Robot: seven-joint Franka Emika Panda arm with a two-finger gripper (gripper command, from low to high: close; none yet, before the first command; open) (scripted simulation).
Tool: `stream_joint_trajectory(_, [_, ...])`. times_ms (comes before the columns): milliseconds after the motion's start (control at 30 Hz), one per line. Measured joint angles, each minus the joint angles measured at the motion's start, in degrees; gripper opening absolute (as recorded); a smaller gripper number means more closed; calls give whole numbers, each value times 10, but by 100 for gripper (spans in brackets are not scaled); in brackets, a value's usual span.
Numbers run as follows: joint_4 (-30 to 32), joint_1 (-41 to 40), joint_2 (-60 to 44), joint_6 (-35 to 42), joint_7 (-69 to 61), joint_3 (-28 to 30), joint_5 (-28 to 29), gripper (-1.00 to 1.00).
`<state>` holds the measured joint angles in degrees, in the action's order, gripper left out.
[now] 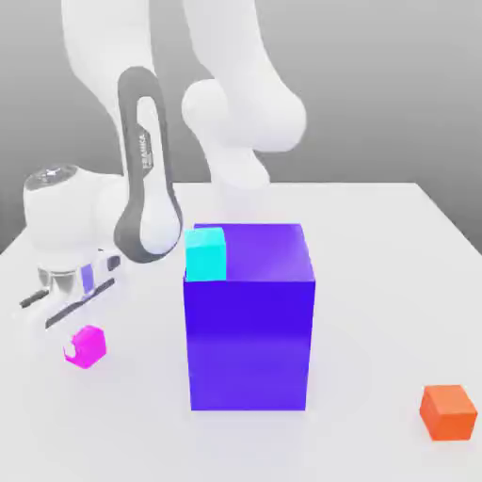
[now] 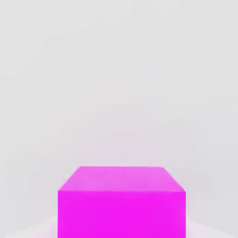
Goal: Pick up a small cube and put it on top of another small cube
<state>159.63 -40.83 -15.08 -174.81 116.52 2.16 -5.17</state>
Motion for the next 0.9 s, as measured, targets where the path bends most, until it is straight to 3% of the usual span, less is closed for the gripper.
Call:
stream_joint_trajectory(233, [8,21,111,102,36,19,50,-100])
stream_joint_trajectory(567, [-189,105,24,169,-41,-58,126,-100])
stream_joint_trajectory(900, [-345,245,-58,261,-166,-199,199,-100])
